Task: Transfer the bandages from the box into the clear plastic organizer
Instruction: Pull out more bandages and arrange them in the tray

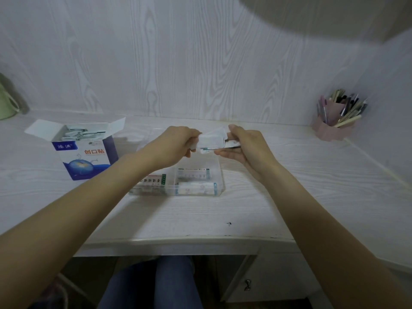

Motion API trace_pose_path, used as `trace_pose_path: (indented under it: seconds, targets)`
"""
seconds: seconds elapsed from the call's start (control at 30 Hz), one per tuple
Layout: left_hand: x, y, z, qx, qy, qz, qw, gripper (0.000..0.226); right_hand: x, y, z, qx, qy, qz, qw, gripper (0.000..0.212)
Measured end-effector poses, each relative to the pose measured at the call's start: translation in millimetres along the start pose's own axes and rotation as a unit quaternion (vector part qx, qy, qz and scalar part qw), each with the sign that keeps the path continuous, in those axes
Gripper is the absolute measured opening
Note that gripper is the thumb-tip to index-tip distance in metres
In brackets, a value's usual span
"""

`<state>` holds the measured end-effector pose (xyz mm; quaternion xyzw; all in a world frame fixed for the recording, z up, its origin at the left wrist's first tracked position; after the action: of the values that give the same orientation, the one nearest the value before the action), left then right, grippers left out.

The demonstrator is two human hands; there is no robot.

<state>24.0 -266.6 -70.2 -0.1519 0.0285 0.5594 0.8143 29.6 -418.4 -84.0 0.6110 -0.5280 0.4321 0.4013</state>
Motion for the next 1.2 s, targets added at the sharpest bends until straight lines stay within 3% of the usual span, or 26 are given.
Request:
trace_pose_path:
  seconds: [0.07,0.13,0.2,0.23,0.33,0.4,0.5,0.63,0.73,0.8,1.2]
  targets:
    - [-0.2,0.1,3.7,-0.014,-0.035,0.012,0.999,0.027,-1.0,-0.5,-1.0,0.014,0.037,0.016,0.999,0.040]
    - [-0.7,1.2,5.0,-0.013,-0.030,0.014,0.999,0.028,0.2,0.9,-3.2,0.029,0.105,0.049,0.993,0.025]
    - [2.1,3.5,2.9,0.002,0.050,0.033,0.998,0.028,1.5,1.3,-2.2,0.023,0.133,0.069,0.988,0.012]
    - [4.7,5.4,0.2,0.011,0.139,0.055,0.989,0.028,2.6,1.3,-1.1,0.018,0.139,0.080,0.987,0.011]
    - [15.8,9.8,-9.8,0.016,0.413,0.158,0.897,0.029,4.6,1.9,-1.9,0.017,0.171,0.106,0.979,0.011]
    - [21.2,11.6,-13.7,0.014,0.472,0.207,0.857,0.021,4.2,2.8,-4.3,0.016,0.201,0.111,0.973,0.010]
    - [27.8,11.9,-12.5,0.005,0.486,0.225,0.844,0.017,3.1,1.9,0.5,-0.003,0.243,0.093,0.966,0.015]
    - [40.0,14.4,-18.3,-0.029,0.434,0.242,0.867,0.026,2.0,0.1,19.2,-0.046,0.247,0.058,0.966,0.020]
    - [40.5,15.1,-22.1,-0.038,0.283,0.234,0.930,0.025,3.5,-1.2,31.4,-0.083,0.214,0.066,0.971,0.018]
    - [40.7,14.2,-24.9,-0.033,0.204,0.226,0.952,0.022,3.5,-2.1,34.8,-0.093,0.206,0.068,0.972,0.017]
    - [20.8,-2.4,-29.5,0.059,0.036,0.089,0.994,0.012,7.4,-3.9,29.2,-0.084,0.174,0.085,0.977,0.019]
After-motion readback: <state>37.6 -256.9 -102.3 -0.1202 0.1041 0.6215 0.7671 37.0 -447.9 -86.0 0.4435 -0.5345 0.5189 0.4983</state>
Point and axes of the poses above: each hand's wrist, its own y-axis away from the middle knuckle, its own z-axis out of the back of the hand, x = y × z, the point moved 7 cm from there along -y, towards the middle knuckle, and after that the axes turned 14 degrees about -y, right-handed, at the moved point
